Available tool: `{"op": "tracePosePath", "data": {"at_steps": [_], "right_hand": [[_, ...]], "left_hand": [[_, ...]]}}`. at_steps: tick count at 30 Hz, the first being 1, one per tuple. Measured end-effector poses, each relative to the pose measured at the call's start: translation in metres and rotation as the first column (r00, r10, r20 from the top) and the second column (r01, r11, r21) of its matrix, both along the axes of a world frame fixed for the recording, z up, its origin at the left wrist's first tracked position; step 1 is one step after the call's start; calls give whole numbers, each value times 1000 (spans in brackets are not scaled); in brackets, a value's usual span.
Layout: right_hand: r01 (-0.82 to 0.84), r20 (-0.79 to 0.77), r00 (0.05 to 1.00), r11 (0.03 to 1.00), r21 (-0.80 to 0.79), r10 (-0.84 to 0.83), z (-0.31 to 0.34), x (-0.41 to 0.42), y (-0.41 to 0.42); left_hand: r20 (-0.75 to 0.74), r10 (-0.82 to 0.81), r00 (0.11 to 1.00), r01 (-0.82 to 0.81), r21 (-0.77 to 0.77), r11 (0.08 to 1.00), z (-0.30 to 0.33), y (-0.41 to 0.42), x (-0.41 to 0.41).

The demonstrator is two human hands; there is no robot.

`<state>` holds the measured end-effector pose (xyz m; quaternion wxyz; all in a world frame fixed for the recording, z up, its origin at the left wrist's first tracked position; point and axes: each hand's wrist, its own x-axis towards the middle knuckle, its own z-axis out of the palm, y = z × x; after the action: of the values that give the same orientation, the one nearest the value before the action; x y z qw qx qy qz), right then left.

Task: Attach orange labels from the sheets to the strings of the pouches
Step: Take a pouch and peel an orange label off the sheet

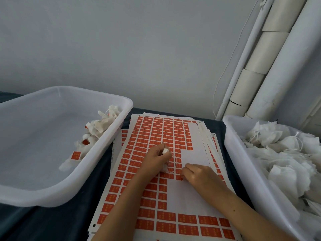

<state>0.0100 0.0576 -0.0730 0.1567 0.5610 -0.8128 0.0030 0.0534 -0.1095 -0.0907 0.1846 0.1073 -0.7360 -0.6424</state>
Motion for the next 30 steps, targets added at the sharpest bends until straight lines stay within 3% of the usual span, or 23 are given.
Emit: {"op": "tracePosePath", "data": {"at_steps": [5,8,17,25,30], "right_hand": [[-25,37,999,989,146,20,6,-1,3],[-61,-73,995,981,186,75,7,2,2],[-94,-236,963,982,166,132,-7,0,-7],[-70,-121,988,983,169,91,-8,0,-5],[-69,-119,991,997,-25,66,-6,-6,-8]], "left_hand": [[1,12,1000,-12,-20,1000,1,0,1],[6,11,1000,-11,-18,1000,2,0,1],[-8,1,1000,-1,-3,1000,1,1,2],[-13,-3,1000,3,0,1000,2,1,2],[-8,-6,1000,6,11,1000,4,1,2]]}}
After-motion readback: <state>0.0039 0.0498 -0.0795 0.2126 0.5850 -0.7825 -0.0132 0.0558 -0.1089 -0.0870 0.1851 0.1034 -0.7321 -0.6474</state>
